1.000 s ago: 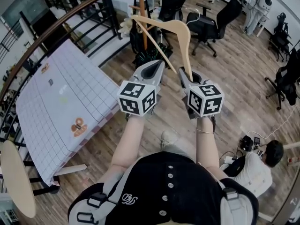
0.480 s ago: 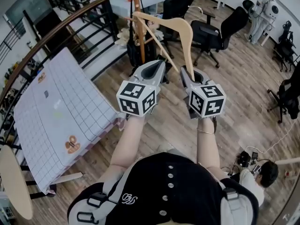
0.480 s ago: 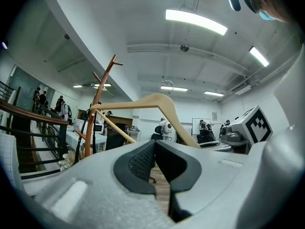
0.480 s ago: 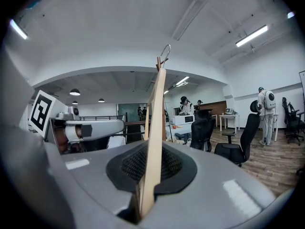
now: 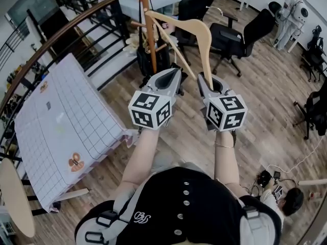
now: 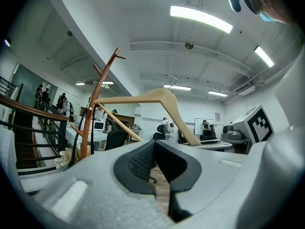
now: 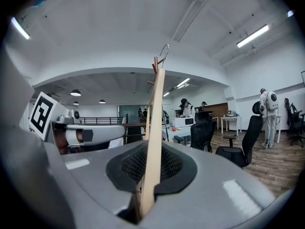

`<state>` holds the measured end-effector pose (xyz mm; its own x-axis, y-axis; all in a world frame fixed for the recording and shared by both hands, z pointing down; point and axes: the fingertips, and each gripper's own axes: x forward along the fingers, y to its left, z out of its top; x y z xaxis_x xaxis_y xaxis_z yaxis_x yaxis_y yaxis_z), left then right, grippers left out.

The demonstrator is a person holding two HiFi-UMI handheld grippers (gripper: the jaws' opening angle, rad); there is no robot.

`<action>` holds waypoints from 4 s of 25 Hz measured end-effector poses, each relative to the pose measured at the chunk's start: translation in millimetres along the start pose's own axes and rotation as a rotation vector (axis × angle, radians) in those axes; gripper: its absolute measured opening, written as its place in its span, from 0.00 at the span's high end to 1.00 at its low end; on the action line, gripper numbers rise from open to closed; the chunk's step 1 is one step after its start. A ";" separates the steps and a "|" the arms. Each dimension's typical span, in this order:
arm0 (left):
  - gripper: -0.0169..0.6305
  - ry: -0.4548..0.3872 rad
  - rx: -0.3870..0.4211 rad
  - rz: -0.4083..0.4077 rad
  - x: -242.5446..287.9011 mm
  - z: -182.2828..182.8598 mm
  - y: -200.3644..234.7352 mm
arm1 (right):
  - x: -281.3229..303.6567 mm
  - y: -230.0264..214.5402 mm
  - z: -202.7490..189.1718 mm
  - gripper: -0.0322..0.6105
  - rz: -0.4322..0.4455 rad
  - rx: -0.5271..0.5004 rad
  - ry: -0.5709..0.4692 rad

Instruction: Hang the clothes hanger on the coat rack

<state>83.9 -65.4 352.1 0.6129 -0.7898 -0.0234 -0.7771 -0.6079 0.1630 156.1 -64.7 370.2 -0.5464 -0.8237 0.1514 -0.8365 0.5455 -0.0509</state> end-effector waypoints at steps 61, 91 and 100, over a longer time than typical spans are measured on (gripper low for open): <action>0.98 -0.069 0.068 -0.169 173.3 72.0 233.7 | 308.5 -73.5 64.5 0.92 -0.126 0.034 -0.066; 0.98 -0.167 0.113 -0.131 192.6 146.1 238.9 | 330.7 -93.0 135.5 0.92 -0.041 -0.062 -0.114; 0.98 -0.205 0.162 -0.139 203.8 174.4 235.9 | 338.1 -94.8 161.6 0.92 -0.025 -0.091 -0.142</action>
<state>0.6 -384.0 213.8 0.6866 -0.6877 -0.2359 -0.7102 -0.7038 -0.0150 44.1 -419.9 266.8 -0.5313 -0.8471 0.0103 -0.8462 0.5313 0.0419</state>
